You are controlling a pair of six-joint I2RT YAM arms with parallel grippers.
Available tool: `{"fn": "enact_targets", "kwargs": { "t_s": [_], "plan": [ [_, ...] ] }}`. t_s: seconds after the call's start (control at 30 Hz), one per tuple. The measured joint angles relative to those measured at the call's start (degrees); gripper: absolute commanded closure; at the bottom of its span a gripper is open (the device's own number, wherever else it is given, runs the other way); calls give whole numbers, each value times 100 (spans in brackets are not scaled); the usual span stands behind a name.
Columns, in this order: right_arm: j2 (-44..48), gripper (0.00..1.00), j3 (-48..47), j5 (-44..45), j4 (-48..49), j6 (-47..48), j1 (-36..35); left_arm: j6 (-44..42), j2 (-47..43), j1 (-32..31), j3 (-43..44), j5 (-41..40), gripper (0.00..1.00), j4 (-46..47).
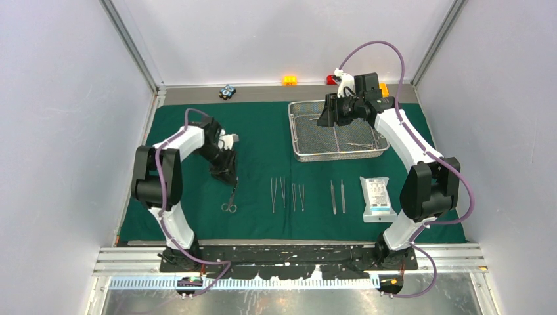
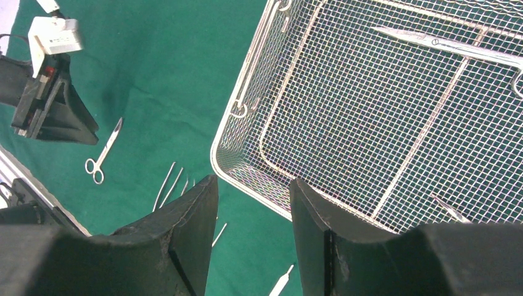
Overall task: Open and lay out the surgical kit
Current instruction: Place the medical item in the surgical kit.
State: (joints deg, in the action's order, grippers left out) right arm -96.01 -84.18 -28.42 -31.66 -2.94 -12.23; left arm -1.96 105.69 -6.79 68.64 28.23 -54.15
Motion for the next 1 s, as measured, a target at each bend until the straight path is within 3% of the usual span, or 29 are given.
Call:
{"fn": "enact_targets", "kwargs": {
  "t_s": [0.37, 1.0],
  "plan": [
    [0, 48, 11, -44, 7, -26, -2, -28, -160, -573, 326, -1016, 64, 492],
    [0, 48, 192, -85, 83, -44, 0, 0, 127, -994, 422, -1589, 67, 892]
  ]
}}
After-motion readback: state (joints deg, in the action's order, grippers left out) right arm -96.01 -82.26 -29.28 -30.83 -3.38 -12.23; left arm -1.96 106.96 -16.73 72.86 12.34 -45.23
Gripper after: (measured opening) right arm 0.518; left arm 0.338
